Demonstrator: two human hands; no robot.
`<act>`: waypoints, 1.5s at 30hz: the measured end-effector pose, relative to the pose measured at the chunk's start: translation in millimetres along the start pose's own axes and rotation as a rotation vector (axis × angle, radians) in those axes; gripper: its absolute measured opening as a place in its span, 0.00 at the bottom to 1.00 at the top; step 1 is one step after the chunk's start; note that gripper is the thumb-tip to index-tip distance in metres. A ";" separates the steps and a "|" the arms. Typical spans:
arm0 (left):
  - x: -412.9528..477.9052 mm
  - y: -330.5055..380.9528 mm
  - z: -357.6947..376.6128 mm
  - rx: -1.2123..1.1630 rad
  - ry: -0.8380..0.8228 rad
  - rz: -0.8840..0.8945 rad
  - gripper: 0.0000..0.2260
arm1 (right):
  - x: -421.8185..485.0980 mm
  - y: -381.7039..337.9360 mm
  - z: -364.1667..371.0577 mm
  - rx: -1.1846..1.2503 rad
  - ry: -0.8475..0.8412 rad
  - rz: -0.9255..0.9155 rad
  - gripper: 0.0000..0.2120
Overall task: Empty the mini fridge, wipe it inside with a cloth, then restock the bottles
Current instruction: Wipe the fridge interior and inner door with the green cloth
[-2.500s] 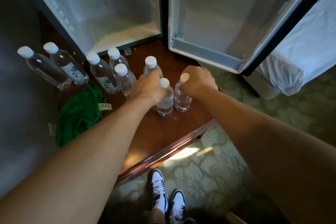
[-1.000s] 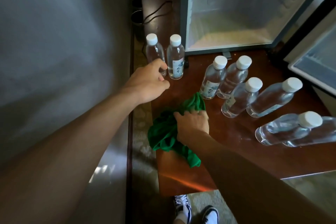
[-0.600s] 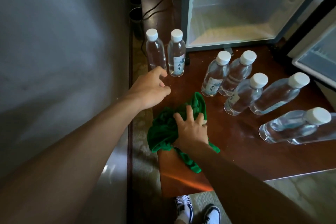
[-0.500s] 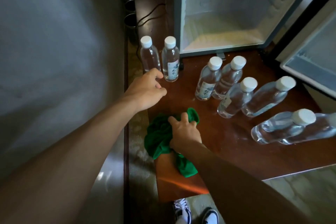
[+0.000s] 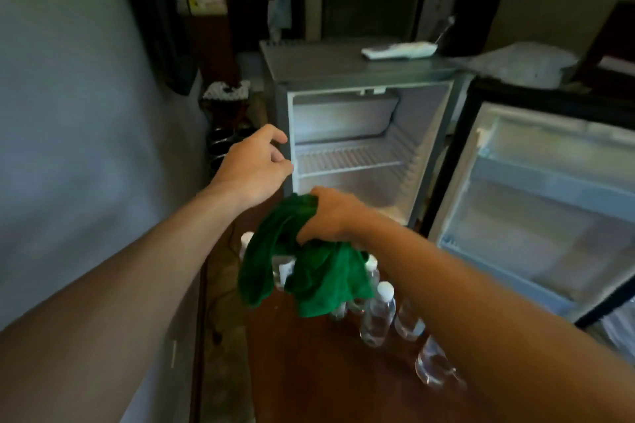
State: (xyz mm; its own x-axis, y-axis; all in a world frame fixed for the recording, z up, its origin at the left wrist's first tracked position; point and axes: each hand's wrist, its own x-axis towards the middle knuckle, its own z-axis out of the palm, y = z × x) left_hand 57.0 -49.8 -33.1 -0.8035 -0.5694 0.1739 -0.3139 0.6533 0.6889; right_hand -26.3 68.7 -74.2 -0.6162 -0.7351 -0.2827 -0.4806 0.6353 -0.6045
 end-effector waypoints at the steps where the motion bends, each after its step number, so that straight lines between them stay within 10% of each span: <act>1: 4.6 7.5 -2.5 0.008 0.013 0.024 0.14 | 0.4 -1.8 -17.6 0.028 0.059 0.002 0.27; 16: 114.7 65.1 18.4 0.244 0.217 0.172 0.19 | 81.1 101.7 -118.4 0.540 0.566 0.192 0.25; 34: 274.2 46.5 57.6 0.664 -0.077 0.042 0.24 | 337.1 115.1 -57.8 -0.191 0.427 0.173 0.38; 45: 270.4 51.2 61.6 0.666 -0.076 0.053 0.24 | 314.4 91.1 -24.8 -0.372 0.327 -0.414 0.25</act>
State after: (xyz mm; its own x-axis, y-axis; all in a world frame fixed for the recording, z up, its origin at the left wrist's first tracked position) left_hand -207.5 -139.6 5.8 -0.8520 -0.5075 0.1286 -0.4988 0.8615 0.0956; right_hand -279.2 -98.7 -199.7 -0.4631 -0.8644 0.1957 -0.8675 0.3969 -0.2998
